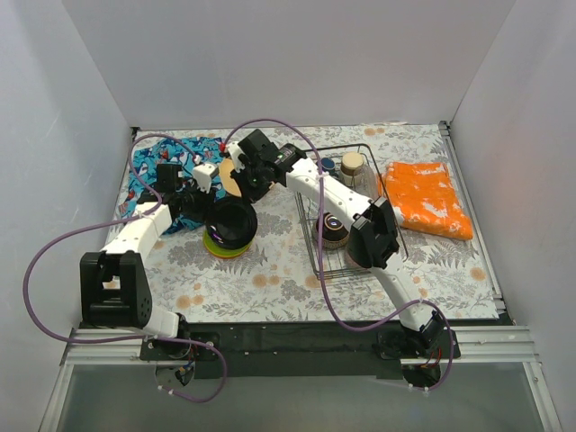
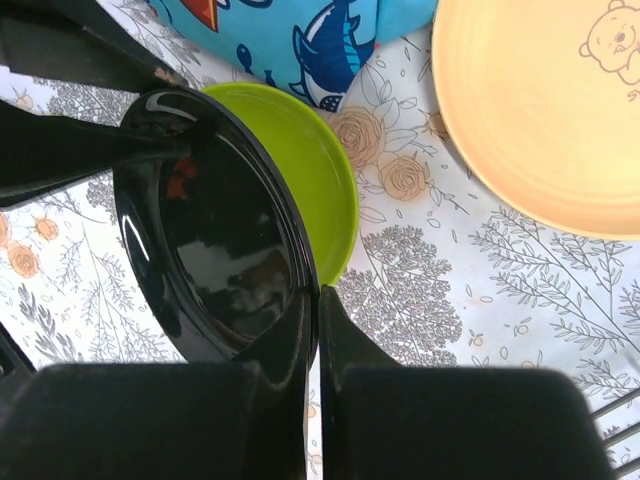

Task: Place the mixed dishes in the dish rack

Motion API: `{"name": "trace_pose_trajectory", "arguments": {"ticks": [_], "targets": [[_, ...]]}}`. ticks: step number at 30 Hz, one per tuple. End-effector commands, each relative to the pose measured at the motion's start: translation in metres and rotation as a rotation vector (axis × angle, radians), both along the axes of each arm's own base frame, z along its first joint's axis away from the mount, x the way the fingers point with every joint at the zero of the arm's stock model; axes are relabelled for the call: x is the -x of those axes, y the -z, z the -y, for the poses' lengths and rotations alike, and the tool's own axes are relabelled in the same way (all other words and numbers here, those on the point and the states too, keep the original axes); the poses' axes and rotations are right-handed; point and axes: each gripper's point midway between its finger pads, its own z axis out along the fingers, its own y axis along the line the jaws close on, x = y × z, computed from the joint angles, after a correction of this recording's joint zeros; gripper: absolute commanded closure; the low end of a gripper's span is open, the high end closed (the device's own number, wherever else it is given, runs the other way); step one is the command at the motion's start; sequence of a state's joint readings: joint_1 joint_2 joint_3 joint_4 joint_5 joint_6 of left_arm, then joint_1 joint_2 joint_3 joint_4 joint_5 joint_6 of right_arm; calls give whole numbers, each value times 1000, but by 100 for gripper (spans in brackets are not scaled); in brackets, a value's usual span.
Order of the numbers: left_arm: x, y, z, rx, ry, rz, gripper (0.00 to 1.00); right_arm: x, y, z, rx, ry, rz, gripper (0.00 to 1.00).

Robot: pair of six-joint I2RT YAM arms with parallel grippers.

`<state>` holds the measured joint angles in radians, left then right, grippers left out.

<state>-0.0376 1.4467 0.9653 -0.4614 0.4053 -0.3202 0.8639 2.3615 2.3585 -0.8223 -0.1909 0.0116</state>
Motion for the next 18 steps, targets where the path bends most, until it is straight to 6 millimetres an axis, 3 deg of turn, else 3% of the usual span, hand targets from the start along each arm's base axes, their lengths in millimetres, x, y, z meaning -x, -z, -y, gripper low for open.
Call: {"name": "trace_pose_trajectory", "arguments": {"ticks": [1, 5, 8, 11, 14, 18], "targets": [[7, -18, 23, 86, 139, 65, 84, 2, -44, 0, -83, -20, 49, 99], [18, -20, 28, 129, 197, 67, 100, 0, -31, 12, -65, -51, 22, 99], [22, -22, 27, 139, 215, 82, 100, 1, -23, 20, -98, -81, -61, 99], [28, -26, 29, 149, 255, 107, 100, 6, -17, 24, -163, -132, -170, 84], [27, -32, 17, 164, 239, 148, 100, 11, -14, 28, -248, -174, -301, 75], [29, -35, 17, 190, 246, 163, 100, 20, -14, 27, -320, -231, -401, 69]]}}
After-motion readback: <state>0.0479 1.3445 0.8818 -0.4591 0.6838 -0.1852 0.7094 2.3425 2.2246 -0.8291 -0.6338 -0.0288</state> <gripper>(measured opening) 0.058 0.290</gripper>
